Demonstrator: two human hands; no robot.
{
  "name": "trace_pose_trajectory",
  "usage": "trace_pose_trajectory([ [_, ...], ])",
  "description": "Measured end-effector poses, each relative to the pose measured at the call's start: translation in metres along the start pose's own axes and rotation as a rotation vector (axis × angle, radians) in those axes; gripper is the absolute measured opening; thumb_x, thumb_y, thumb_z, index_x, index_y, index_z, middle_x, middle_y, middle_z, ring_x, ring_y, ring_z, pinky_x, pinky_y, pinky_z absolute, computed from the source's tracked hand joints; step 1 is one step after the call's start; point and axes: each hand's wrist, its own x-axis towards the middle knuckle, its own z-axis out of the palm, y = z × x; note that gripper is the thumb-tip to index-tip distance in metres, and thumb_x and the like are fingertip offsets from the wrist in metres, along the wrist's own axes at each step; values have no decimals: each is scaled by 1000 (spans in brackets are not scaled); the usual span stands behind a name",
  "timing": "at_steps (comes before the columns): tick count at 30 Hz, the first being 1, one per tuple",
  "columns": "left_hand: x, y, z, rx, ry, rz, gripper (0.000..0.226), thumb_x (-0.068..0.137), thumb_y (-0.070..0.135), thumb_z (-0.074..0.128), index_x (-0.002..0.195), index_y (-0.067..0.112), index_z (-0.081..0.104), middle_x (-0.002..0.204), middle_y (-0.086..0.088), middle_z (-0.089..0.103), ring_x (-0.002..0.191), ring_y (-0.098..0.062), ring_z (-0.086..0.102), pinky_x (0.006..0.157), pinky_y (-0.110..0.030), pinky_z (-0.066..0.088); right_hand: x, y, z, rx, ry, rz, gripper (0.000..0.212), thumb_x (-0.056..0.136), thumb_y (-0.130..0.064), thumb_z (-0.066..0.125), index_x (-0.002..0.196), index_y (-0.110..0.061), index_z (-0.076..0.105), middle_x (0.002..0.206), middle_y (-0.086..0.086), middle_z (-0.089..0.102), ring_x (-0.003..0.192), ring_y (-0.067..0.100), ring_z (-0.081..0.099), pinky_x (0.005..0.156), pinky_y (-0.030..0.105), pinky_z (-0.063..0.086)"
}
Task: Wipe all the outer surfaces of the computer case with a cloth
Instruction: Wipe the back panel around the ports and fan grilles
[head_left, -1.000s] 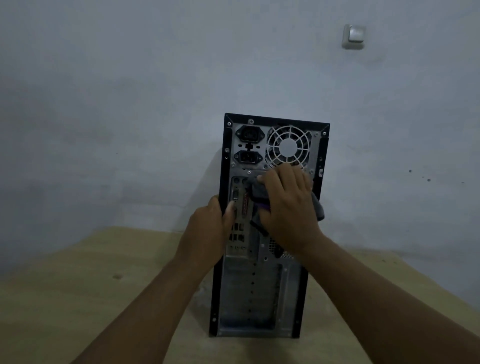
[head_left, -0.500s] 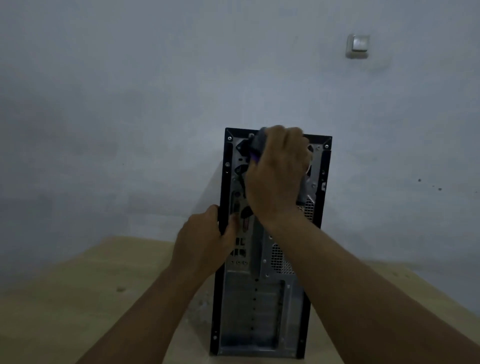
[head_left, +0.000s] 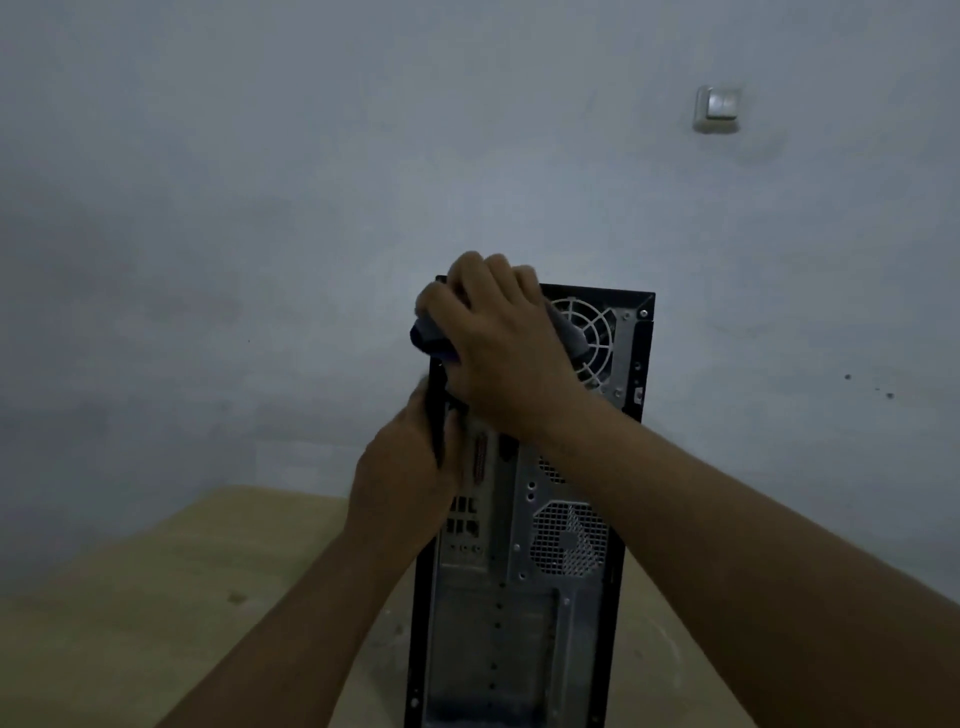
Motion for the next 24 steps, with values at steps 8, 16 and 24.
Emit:
trace_pose_trajectory([
  [8, -1, -10, 3, 18, -32, 14, 24, 102, 16, 56, 121, 3, 61, 75, 1, 61, 57, -9, 52, 53, -8, 34, 22, -29, 10, -11, 66, 443, 26, 73, -7, 64, 98, -10, 61, 94, 10, 53, 82, 25, 46, 72, 34, 28],
  [16, -5, -6, 7, -127, 36, 19, 39, 104, 36, 40, 127, 10, 57, 74, 20, 52, 59, 4, 55, 50, -7, 35, 56, 31, -28, -63, -295, 649, 11, 94, -22, 49, 102, -16, 47, 121, 11, 51, 113, 30, 47, 99, 42, 31],
  [24, -5, -2, 10, -181, 111, 88, 30, 104, 25, 44, 121, 7, 61, 63, 14, 49, 58, 2, 56, 48, -5, 32, -10, 87, -42, 49, 204, 645, 13, 85, -17, 57, 95, -10, 56, 96, 2, 44, 81, 23, 46, 79, 36, 39],
])
